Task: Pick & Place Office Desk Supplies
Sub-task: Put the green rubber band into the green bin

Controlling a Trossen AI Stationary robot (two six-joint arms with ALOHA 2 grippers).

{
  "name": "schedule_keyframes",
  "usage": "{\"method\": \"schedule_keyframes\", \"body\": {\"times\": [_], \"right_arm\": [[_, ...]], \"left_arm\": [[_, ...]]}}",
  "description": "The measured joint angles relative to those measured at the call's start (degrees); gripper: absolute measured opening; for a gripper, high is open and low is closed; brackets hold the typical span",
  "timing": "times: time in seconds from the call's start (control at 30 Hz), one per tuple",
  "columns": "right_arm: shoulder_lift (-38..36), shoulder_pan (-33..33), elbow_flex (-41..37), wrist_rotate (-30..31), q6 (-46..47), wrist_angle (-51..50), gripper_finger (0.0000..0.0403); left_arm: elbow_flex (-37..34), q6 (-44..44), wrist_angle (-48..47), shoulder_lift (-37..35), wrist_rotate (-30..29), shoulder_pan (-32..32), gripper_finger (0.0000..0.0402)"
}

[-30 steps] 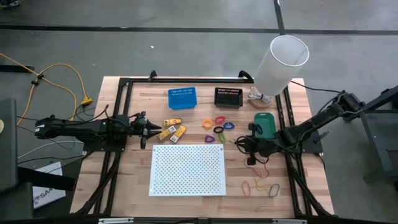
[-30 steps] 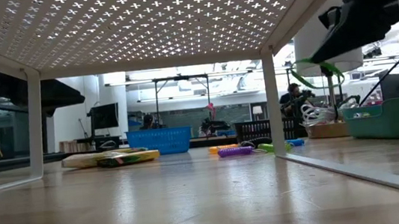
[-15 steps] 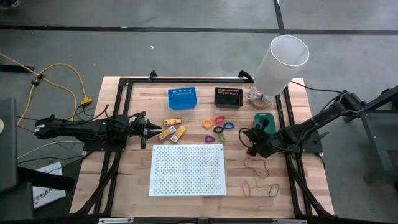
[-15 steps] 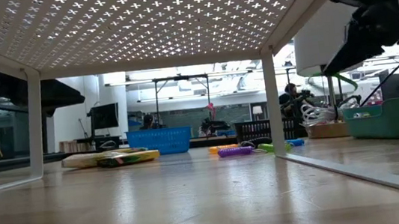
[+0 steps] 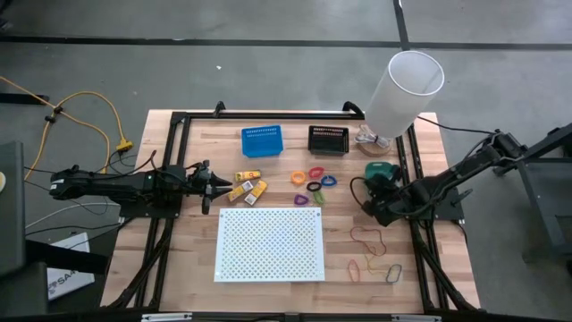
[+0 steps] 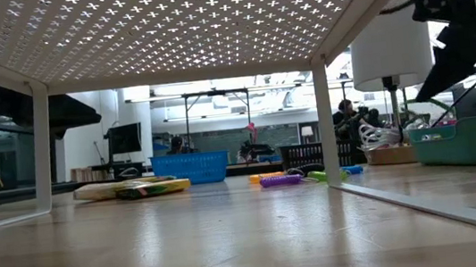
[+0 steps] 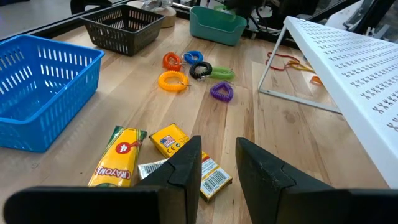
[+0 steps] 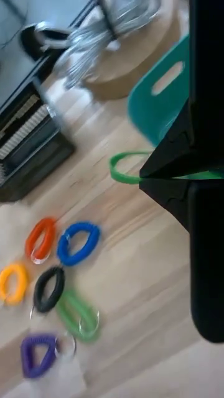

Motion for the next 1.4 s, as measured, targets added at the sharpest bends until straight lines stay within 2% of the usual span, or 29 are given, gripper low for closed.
{"method": "schedule_keyframes", "body": {"times": [0.47, 0.83, 1.1, 1.4], "right_arm": [[0.0, 0.0, 0.0, -1.6, 15.6, -12.5, 0.0002], [0.0, 0.0, 0.0, -4.9, 18.6, -12.8, 0.0002], [1.2, 0.0, 0.0, -11.6, 22.1, -12.8, 0.0002], [2.2, 0.0, 0.0, -12.2, 23.2, -12.7, 0.0002]], "left_arm": [[0.0, 0.0, 0.0, 0.0, 0.0, 0.0, 0.0095], [0.0, 0.0, 0.0, 0.0, 0.0, 0.0, 0.0095], [0.0, 0.0, 0.0, 0.0, 0.0, 0.0, 0.0095], [0.0, 0.0, 0.0, 0.0, 0.0, 0.0, 0.0095]]}}
